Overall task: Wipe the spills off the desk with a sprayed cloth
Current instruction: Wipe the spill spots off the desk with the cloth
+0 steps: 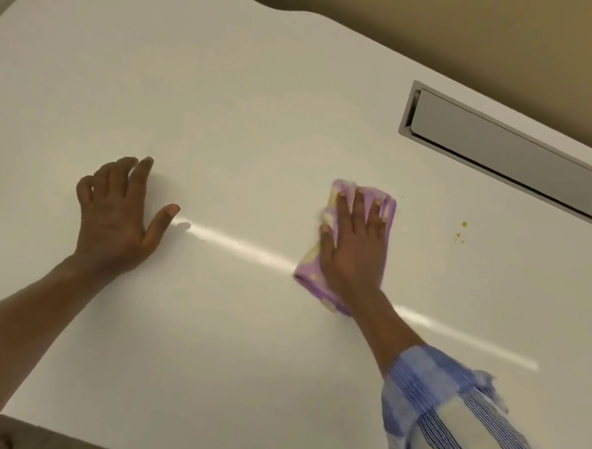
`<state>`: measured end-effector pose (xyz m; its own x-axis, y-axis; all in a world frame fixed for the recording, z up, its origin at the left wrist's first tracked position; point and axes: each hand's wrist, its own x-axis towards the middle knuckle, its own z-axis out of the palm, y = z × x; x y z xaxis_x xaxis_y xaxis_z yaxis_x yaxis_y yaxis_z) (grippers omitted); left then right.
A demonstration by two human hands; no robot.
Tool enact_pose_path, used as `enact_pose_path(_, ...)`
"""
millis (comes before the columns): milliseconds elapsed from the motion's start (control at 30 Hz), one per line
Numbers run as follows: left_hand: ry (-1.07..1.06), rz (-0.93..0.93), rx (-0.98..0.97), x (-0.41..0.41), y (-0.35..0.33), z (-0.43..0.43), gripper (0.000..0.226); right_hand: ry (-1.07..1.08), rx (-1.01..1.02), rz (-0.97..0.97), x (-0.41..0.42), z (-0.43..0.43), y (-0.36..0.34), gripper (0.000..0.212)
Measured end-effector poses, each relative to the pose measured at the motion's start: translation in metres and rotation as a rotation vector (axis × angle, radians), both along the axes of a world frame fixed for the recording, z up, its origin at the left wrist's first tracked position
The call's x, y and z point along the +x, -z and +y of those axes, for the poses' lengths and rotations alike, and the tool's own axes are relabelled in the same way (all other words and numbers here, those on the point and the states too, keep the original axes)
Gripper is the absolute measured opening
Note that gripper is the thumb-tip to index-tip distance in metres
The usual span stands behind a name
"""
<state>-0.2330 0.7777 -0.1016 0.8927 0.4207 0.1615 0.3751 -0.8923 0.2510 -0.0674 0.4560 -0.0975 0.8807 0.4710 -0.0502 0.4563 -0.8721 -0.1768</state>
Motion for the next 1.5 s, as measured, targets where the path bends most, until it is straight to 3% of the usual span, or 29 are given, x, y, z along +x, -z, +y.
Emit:
enact_pose_path(67,0.019,-0.029,-0.052,-0.004,-0.007,-0.043,0.076,0.003,0.036,-0.009,-0.026,0.018,0.007,0.066)
enact_pose_path(133,0.092,-0.028,-0.116,-0.016,-0.010,-0.097,0.078,-0.124,0.083,0.009,-0.080,0.019,0.014,0.067)
enact_pose_path(233,0.224,0.043,-0.154,-0.044,-0.006,-0.170,0.079,-0.310,0.101,0.046,-0.148,-0.029,0.020,0.067)
enact_pose_path(333,0.324,0.135,-0.134,-0.070,0.002,-0.209,0.079,-0.359,0.045,0.031,-0.154,-0.098,0.020,0.066)
enact_pose_path(467,0.356,0.199,-0.067,-0.077,0.007,-0.221,0.080,-0.151,-0.009,0.004,-0.078,-0.144,0.009,0.063)
enact_pose_path(633,0.334,0.212,-0.040,-0.076,0.004,-0.224,0.082,0.145,-0.005,0.031,-0.024,-0.098,0.001,0.068)
enact_pose_path(800,0.315,0.200,-0.029,-0.076,0.004,-0.225,0.080,-0.238,0.061,0.016,-0.105,-0.116,0.010,0.065)
enact_pose_path(900,0.307,0.201,-0.040,-0.076,0.005,-0.225,0.080,-0.293,0.048,0.026,-0.122,-0.180,0.016,0.063)
enact_pose_path(1067,0.307,0.210,-0.046,-0.075,0.005,-0.226,0.080,-0.040,-0.017,-0.029,-0.013,-0.236,0.006,0.058)
enact_pose_path(1267,0.308,0.188,-0.047,-0.075,0.010,-0.226,0.079,0.350,-0.029,-0.045,0.093,-0.181,-0.003,0.061)
enact_pose_path(1400,0.309,0.150,-0.037,-0.076,0.013,-0.226,0.079,0.063,-0.053,-0.061,0.061,-0.144,0.001,0.062)
enact_pose_path(1500,0.306,0.152,-0.045,-0.077,0.014,-0.226,0.080,-0.179,-0.020,-0.014,0.007,-0.173,0.007,0.062)
